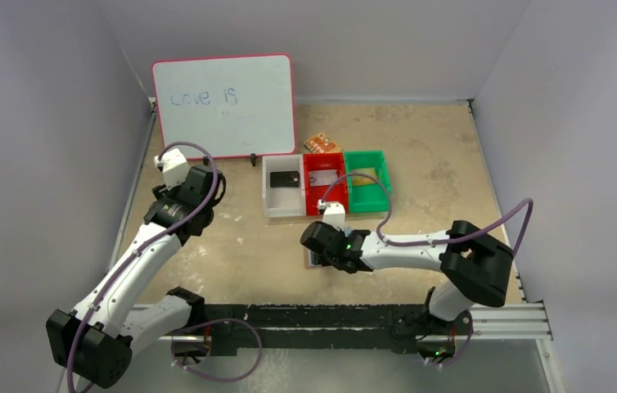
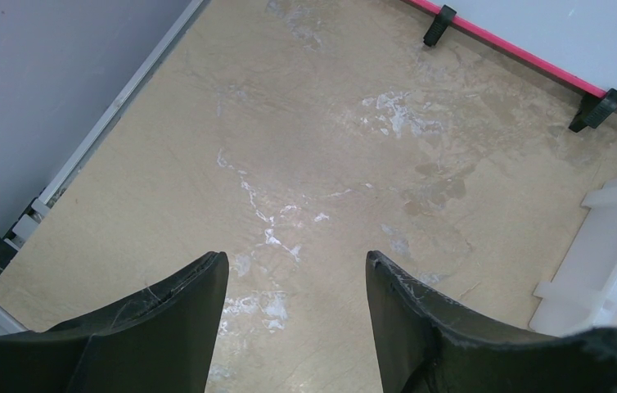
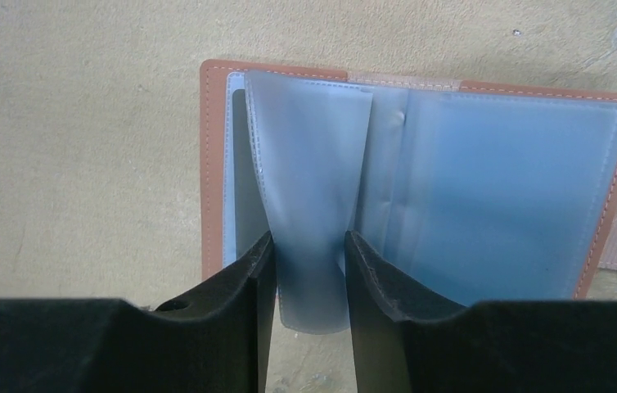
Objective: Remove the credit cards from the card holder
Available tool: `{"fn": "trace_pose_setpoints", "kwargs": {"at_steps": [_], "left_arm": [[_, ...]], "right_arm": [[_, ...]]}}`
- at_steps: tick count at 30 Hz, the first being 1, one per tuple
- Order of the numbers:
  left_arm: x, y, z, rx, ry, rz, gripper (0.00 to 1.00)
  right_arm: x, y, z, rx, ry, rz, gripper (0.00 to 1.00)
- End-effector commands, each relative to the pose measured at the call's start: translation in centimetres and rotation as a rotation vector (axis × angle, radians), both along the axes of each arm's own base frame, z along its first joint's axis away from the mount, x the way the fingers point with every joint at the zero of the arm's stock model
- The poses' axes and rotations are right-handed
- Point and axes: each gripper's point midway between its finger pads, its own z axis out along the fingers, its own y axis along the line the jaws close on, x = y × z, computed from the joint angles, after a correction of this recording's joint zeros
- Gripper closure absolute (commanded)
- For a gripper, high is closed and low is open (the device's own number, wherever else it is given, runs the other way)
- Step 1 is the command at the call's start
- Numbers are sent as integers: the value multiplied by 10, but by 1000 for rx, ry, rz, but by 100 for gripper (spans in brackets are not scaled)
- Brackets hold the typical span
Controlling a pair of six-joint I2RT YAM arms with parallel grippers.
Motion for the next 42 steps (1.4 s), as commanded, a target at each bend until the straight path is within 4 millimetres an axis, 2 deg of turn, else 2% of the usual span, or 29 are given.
{"fn": "trace_pose_setpoints", "kwargs": {"at_steps": [1, 7, 11, 15, 19, 22, 25, 33, 42], "left_arm": [[3, 3, 7, 6, -23, 10, 38], [4, -10, 6, -60, -30, -43, 38], [7, -31, 4, -170, -55, -122, 39], [11, -84, -2, -410, -98, -306, 43], [13, -130, 6, -595, -155, -461, 43], [10, -152, 7, -600, -137, -521, 43], [4, -184, 8, -561, -115, -592, 43], [-13, -275, -18, -533, -18, -779, 46], [-29, -346, -44, -569, 43, -892, 48]], "right_arm": [[2, 5, 8, 95, 8, -14, 62], [16, 2, 21, 218, -8, -43, 64], [24, -9, 28, 239, -32, -79, 68], [28, -19, 33, 235, -46, -118, 62], [27, -35, 31, 210, -55, -170, 59], [25, -49, 26, 175, -55, -211, 59], [22, -59, 22, 150, -52, -240, 59], [15, -73, 20, 156, -48, -282, 59], [8, -79, 18, 238, -50, -306, 61]]}}
